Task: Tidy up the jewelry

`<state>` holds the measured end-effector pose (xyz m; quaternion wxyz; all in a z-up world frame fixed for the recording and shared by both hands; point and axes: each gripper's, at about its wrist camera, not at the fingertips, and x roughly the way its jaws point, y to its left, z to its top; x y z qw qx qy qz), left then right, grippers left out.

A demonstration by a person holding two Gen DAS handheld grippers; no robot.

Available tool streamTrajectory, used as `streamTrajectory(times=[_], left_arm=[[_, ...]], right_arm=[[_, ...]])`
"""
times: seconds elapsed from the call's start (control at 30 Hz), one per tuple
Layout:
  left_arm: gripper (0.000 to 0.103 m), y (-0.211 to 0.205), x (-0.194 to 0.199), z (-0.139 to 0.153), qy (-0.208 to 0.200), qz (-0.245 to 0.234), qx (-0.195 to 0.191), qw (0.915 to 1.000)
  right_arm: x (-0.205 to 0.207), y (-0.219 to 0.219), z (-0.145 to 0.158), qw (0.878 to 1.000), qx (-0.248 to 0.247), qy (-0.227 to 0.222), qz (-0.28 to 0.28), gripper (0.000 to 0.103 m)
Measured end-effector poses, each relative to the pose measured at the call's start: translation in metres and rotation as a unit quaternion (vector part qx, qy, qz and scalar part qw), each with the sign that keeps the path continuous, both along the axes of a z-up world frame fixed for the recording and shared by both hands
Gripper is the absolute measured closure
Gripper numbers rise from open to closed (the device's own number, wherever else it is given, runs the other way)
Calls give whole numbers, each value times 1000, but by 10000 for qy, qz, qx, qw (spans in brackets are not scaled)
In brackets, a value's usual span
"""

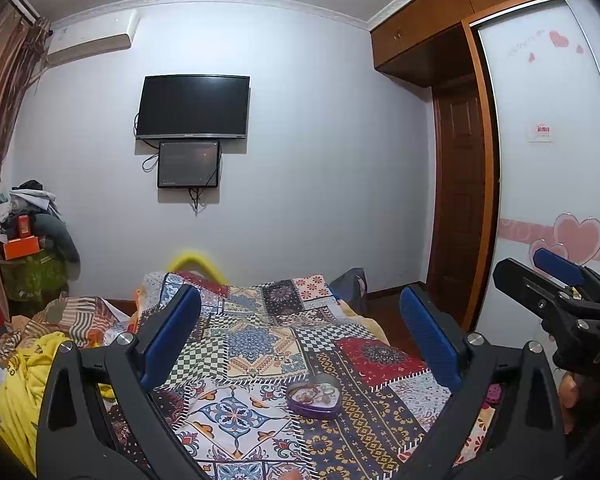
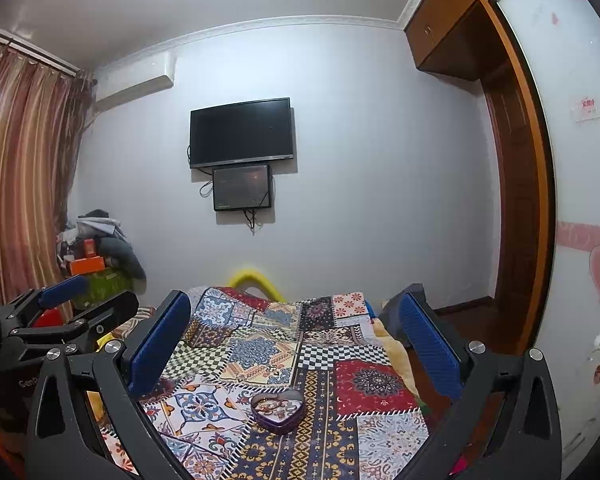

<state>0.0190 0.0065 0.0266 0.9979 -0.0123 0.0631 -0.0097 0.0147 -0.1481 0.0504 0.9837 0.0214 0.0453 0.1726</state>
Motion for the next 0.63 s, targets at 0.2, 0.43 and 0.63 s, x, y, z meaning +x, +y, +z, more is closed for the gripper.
streamTrajectory(times=[0.2,0.43,0.63], left_arm=[[3,0,1,0,41,-29,-8,10000],[3,-1,2,-1,51,-44,-13,10000],[3,-2,3,-4,79,-53,0,10000]], right_arm=[[1,-1,0,10000,-11,10,5,0],[2,0,0,10000,-6,26,3,0],[4,0,-3,10000,-1,77,2,0]])
